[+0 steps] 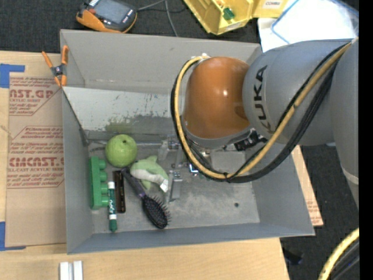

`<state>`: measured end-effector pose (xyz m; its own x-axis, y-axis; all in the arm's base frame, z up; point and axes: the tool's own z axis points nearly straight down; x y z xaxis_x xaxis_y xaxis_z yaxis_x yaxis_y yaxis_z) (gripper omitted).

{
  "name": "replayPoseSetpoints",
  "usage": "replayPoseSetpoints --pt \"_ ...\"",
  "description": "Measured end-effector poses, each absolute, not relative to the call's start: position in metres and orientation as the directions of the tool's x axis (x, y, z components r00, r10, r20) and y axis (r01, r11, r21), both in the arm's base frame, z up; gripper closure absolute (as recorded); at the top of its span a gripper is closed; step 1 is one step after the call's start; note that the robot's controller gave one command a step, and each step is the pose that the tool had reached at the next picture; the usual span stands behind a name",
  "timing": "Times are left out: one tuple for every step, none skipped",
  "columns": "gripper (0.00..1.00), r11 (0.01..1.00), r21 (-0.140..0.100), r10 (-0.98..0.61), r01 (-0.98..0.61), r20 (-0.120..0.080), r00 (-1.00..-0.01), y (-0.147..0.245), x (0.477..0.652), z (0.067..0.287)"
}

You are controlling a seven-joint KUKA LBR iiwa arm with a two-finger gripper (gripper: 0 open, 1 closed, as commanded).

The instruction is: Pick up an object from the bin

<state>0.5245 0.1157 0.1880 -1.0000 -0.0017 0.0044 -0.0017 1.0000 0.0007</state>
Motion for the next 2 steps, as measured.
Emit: replayPoseSetpoints --pt "0.0 1.0 0.001 0.0 0.0 -0.001 -1.0 0.1153 0.526 0.1901" --pt "0.0 1.0 0.003 0.019 0.019 -0.005 -1.0 0.115 0.5279 0.1857"
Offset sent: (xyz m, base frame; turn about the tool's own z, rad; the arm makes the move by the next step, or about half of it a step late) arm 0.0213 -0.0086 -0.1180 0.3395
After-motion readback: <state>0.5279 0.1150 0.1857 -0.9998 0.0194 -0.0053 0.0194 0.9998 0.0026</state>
